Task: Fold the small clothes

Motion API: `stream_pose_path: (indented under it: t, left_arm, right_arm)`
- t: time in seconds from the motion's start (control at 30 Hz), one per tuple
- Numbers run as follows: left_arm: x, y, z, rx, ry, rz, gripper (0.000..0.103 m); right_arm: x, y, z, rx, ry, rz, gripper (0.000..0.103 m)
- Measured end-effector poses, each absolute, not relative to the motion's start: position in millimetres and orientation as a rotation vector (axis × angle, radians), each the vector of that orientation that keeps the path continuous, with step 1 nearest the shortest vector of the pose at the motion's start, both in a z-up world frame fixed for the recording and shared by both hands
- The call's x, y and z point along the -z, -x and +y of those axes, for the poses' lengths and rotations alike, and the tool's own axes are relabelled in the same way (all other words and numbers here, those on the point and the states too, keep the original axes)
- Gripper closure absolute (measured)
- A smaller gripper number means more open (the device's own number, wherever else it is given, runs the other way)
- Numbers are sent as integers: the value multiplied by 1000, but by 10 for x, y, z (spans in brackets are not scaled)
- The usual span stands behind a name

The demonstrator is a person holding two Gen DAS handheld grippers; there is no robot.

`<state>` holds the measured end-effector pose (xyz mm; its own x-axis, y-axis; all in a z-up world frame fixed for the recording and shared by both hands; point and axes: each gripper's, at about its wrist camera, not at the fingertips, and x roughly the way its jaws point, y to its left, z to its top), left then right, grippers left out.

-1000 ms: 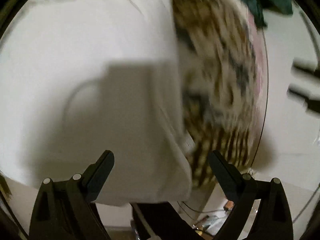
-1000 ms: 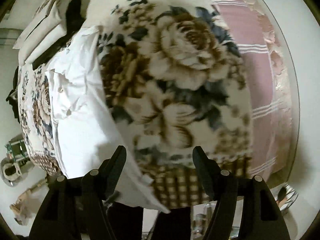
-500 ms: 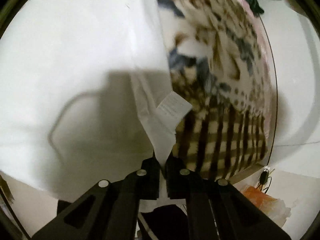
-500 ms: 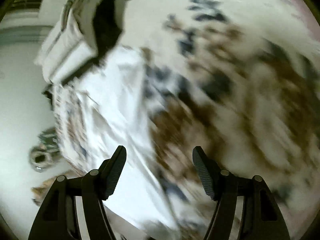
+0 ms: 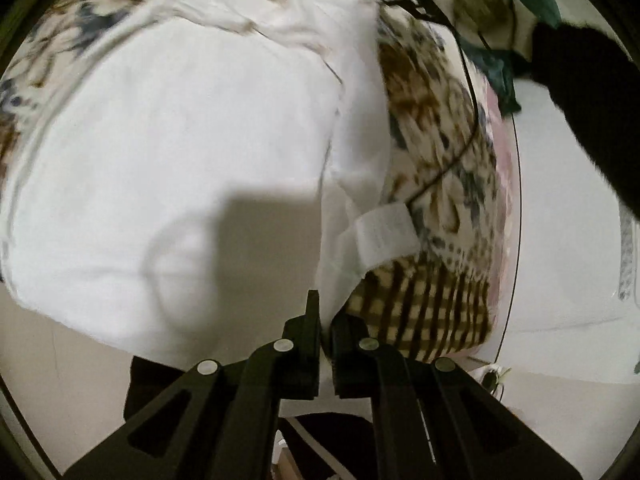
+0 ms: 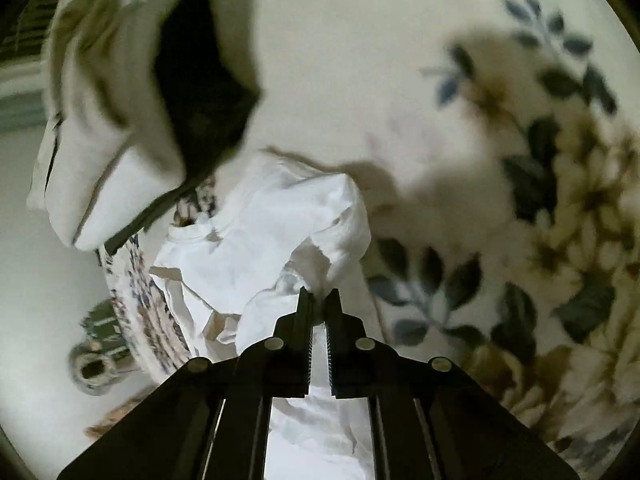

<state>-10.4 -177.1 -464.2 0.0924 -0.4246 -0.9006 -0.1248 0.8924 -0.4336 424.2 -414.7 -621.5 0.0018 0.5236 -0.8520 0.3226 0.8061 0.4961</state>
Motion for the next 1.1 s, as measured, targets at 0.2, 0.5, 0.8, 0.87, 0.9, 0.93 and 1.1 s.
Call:
stream_pose_path:
  t: [0.2, 0.5, 0.8, 0.87, 0.9, 0.93, 1.1]
  left_arm:
    - [4418, 87, -1084, 164, 511, 1415, 101]
    - [4471, 212, -1, -10, 610, 1375, 101]
    - [5041, 301, 684, -118, 672, 1421, 101]
    - [5291, 296, 819, -110, 727, 1470, 96]
    - [5374, 305, 893, -111, 760, 1484, 96]
    - [5448, 331, 1001, -119, 800, 1500, 95]
    - [5346, 484, 1319, -163, 876, 1482, 56]
  right_arm:
    - [5615, -4349, -3713, -150, -560, 1566, 98]
    - [5100, -4582, -2131, -214, -335, 1553, 99]
    - [5571, -4614, -732, -175, -81, 1590, 99]
    - [5697, -4613, -722, -168, -88, 1635, 98]
    - [5753, -4600, -716, -177, -105, 1659, 94]
    - [5772, -4564, -731, -198, -126, 1682, 89]
    - [5518, -3997, -999, -337, -167, 1686, 44]
